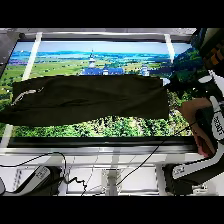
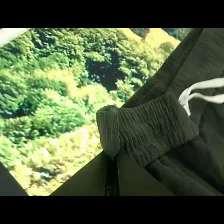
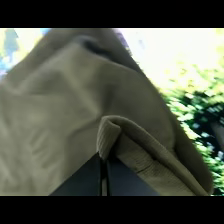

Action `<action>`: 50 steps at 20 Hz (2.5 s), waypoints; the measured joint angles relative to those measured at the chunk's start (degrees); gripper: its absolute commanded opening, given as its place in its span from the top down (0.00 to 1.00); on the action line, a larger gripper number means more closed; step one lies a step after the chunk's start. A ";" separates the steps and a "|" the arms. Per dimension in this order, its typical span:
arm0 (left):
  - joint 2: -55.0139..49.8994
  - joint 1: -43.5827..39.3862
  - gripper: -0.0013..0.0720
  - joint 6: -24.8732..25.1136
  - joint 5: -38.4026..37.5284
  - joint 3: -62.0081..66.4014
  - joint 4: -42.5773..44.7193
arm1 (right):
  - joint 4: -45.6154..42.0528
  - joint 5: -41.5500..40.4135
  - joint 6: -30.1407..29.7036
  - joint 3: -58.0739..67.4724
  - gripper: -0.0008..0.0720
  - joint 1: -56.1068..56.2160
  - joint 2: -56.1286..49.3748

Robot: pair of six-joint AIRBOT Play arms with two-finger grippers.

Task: Fold the clothes and pants, and hang the long-sleeved shirts on hangers.

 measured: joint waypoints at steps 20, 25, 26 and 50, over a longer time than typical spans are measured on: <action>-1.22 4.39 0.93 -3.13 -22.64 14.29 6.32 | -14.86 29.73 -12.41 5.20 0.97 -0.26 16.85; -4.59 9.05 0.93 -4.37 -27.50 14.34 13.55 | -24.20 32.22 -13.33 -17.03 0.97 -0.31 28.55; -5.33 9.42 0.93 -4.39 -27.87 14.36 14.29 | -26.21 32.22 -13.35 -19.96 0.97 -0.31 29.86; -9.18 10.40 0.93 -2.84 -26.47 14.38 14.25 | -39.12 12.92 -11.13 -33.40 0.12 -0.33 33.11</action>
